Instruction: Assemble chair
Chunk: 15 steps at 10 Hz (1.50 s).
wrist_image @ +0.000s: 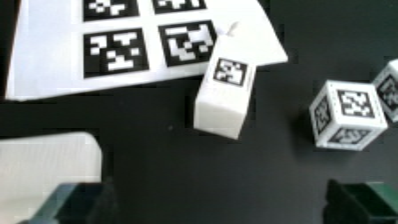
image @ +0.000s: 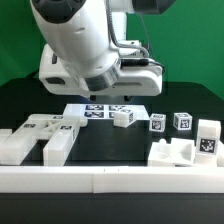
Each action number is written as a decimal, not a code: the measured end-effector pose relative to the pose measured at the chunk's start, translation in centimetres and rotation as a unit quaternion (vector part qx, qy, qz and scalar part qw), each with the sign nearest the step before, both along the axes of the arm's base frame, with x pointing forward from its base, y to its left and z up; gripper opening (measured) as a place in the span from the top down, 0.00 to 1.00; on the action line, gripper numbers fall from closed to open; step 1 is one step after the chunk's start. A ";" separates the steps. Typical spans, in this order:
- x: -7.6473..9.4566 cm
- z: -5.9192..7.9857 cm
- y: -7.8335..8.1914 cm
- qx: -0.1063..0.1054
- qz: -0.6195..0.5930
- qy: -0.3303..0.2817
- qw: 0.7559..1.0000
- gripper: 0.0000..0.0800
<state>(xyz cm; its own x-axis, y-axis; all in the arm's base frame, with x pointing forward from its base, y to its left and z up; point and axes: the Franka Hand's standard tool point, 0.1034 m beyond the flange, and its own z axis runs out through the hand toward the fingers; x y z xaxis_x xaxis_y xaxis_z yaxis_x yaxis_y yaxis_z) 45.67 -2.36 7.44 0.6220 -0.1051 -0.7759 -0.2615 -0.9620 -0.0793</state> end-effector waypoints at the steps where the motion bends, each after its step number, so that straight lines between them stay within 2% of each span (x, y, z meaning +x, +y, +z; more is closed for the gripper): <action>1: -0.1 -0.1 0.0 0.000 0.000 0.002 1.000 0.23; 2: -0.1 -0.1 0.0 0.000 0.000 0.002 1.000 0.20; 4: -0.2 -0.2 -0.1 0.000 -0.001 0.003 1.000 0.19; 5: -0.8 -0.5 -0.8 -0.004 -0.009 0.010 1.000 0.19; 7: -2.7 -1.6 -1.1 -0.029 -0.034 0.026 0.999 0.19; 8: -3.5 -2.2 -0.7 -0.043 -0.062 0.043 0.996 0.19; 9: -3.9 -2.6 -0.5 -0.048 -0.083 0.053 0.994 0.19; 13: -4.0 -2.8 -0.6 -0.048 -0.081 0.050 0.994 0.19; 15: -5.5 -3.9 0.2 -0.067 -0.097 0.041 0.992 0.19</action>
Offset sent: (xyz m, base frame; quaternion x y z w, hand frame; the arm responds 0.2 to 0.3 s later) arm 0.0000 0.0000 0.0000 0.0000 0.0000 0.0000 1.0000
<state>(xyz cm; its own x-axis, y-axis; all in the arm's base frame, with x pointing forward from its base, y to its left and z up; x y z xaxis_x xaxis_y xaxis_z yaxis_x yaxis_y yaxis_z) 40.17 -2.16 3.52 0.5152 -0.3225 -0.7941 -0.4425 -0.8936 0.0758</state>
